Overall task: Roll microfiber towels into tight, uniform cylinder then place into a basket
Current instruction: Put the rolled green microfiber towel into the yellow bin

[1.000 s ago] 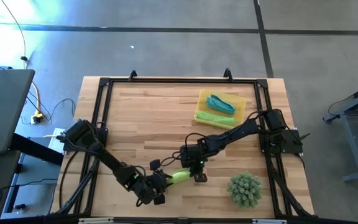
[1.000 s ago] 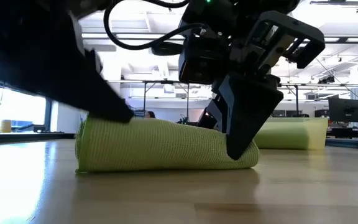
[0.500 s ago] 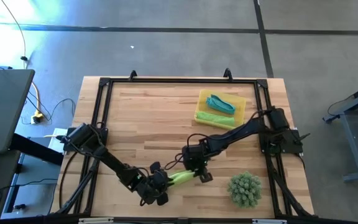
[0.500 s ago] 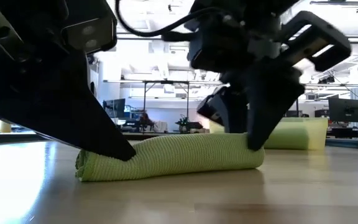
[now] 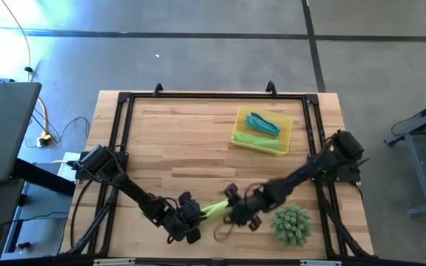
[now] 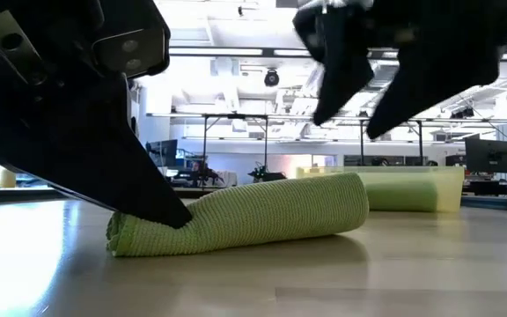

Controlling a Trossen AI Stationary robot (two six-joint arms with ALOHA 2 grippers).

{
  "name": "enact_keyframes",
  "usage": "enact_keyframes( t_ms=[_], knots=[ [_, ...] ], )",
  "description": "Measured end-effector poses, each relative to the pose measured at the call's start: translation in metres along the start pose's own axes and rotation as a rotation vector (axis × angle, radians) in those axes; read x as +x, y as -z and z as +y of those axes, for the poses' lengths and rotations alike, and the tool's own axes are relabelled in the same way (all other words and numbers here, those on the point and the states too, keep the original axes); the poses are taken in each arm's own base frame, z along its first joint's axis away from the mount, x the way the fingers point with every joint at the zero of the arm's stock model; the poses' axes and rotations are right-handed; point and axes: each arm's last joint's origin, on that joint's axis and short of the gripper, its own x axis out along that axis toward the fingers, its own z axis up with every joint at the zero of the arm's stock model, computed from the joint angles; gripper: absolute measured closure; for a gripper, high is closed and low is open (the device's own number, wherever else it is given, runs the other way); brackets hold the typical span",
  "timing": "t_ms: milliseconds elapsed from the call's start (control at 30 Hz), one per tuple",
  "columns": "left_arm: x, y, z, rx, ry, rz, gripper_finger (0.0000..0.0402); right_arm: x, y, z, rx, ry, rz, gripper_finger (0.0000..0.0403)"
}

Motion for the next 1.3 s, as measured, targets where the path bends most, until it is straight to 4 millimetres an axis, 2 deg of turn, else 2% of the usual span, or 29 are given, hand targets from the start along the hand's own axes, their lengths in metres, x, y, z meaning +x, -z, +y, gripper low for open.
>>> enact_keyframes(
  t_ms=[100, 200, 400, 633, 767, 933, 1067, 1300],
  knots=[
    [0.001, -0.001, 0.001, -0.004, 0.001, 0.003, 0.0348, 0.013, -0.01, 0.013, -0.07, 0.123, -0.05, 0.0226],
    [0.002, -0.002, 0.002, -0.021, 0.0, 0.004, 0.0348, 0.027, -0.015, 0.016, -0.065, 0.162, -0.104, 0.0226],
    [0.002, -0.002, 0.002, -0.102, -0.004, 0.006, 0.0348, 0.05, -0.009, 0.01, 0.075, 0.143, -0.124, 0.0226],
    [0.002, -0.001, 0.002, -0.117, 0.001, 0.012, 0.0348, 0.079, 0.006, 0.014, 0.068, 0.133, -0.064, 0.0226],
    [0.002, -0.001, 0.002, -0.129, 0.007, 0.018, 0.0348, 0.084, 0.008, 0.013, 0.095, 0.13, -0.052, 0.0226],
    [-0.011, -0.002, -0.003, -0.07, -0.003, -0.028, 0.034, 0.086, 0.014, 0.003, 0.203, 0.106, -0.03, 0.023],
    [-0.024, -0.008, -0.008, -0.053, 0.02, -0.037, 0.032, 0.089, 0.022, -0.01, 0.297, 0.025, -0.018, 0.026],
    [-0.046, -0.015, -0.012, -0.029, 0.058, 0.007, 0.0284, 0.092, 0.033, -0.031, 0.439, -0.102, -0.027, 0.0349]
  ],
)
